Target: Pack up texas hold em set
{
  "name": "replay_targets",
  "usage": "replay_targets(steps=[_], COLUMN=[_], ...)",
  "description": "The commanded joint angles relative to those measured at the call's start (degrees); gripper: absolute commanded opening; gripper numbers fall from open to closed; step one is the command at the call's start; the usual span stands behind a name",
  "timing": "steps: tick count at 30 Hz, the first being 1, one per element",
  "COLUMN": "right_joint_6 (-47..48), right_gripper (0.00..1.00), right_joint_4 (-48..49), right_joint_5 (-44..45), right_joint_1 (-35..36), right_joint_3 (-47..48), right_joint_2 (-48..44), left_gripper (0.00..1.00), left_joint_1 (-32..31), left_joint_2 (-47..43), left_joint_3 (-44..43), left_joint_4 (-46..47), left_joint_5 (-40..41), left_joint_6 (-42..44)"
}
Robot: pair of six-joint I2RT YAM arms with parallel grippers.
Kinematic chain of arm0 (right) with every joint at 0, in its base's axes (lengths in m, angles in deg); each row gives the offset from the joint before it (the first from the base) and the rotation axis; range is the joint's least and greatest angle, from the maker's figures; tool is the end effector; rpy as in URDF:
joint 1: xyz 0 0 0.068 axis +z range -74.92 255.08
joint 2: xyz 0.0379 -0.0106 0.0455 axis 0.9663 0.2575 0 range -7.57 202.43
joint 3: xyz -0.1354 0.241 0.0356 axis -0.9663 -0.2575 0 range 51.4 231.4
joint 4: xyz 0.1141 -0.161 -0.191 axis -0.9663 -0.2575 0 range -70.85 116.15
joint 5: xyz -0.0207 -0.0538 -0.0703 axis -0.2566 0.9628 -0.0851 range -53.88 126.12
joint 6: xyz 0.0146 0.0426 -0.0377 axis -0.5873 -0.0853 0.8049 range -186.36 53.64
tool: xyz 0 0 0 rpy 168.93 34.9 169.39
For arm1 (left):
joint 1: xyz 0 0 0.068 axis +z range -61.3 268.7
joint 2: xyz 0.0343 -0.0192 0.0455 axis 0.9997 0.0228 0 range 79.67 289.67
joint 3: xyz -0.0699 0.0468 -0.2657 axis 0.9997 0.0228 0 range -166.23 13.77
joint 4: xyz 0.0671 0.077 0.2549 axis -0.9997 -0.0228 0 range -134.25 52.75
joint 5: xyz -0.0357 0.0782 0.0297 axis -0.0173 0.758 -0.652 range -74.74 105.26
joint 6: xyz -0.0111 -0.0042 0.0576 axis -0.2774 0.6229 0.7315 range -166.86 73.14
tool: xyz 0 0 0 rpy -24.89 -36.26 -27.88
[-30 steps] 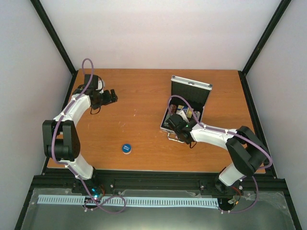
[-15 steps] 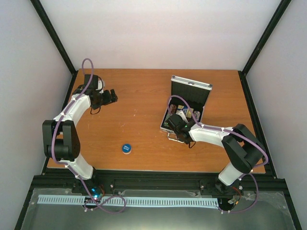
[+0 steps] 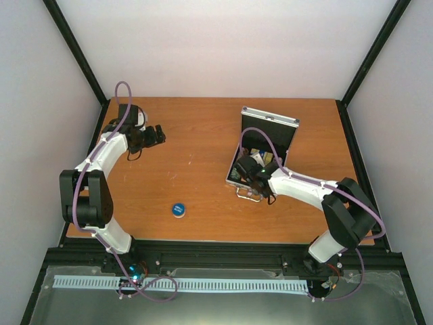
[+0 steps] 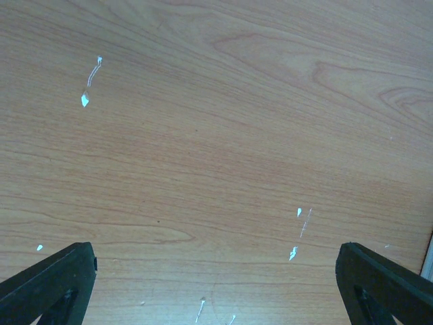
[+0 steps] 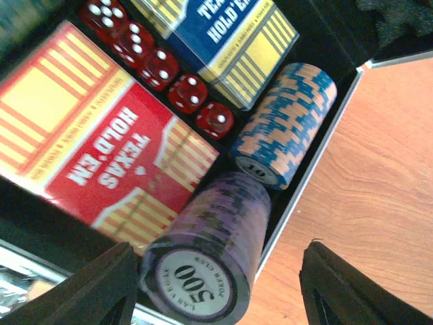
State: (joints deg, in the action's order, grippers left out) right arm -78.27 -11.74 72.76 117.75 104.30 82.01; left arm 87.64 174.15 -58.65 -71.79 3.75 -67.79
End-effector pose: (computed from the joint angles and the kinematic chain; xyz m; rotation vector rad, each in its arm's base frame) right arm 0.2307 0.1782 0.1728 -0.5669 2.4921 -0.5927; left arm 0.3671 -0.0153 0.2445 -0.3682 2.5529 -0.4024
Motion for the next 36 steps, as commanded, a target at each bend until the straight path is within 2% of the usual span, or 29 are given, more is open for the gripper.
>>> replay_targets(steps=[1, 8, 19, 28, 36], right_joint_6=[-5.4, -9.6, -12.5, -9.9, -13.1], right_gripper=[0.66, 0.66, 0.65, 0.65, 0.63], right_joint_4=[-6.7, -8.6, -8.3, -3.9, -7.2], right_joint_5=[-6.0, -9.9, -5.7, -9.4, -5.2], right_joint_1=[-0.6, -0.6, -2.0, -3.7, -4.3], right_joint_3=[4.8, 5.5, 5.9, 7.3, 8.2], right_joint_2=[-1.0, -0.3, 2.4, 4.3, 5.5], left_gripper=[1.00, 1.00, 1.00, 1.00, 1.00], left_joint_1=[0.5, 0.5, 0.5, 0.5, 0.5], left_joint_2=[-0.1, -0.2, -0.5, -0.5, -0.2], left_joint_3=[-2.5, -2.2, -1.3, -1.4, -1.7], left_joint_4=[-0.5, -0.3, -0.3, -0.3, -0.6], left_joint_5=[0.7, 0.5, 0.7, 0.7, 0.8], left_joint_6=[0.0, -0.2, 0.5, 0.9, 1.3])
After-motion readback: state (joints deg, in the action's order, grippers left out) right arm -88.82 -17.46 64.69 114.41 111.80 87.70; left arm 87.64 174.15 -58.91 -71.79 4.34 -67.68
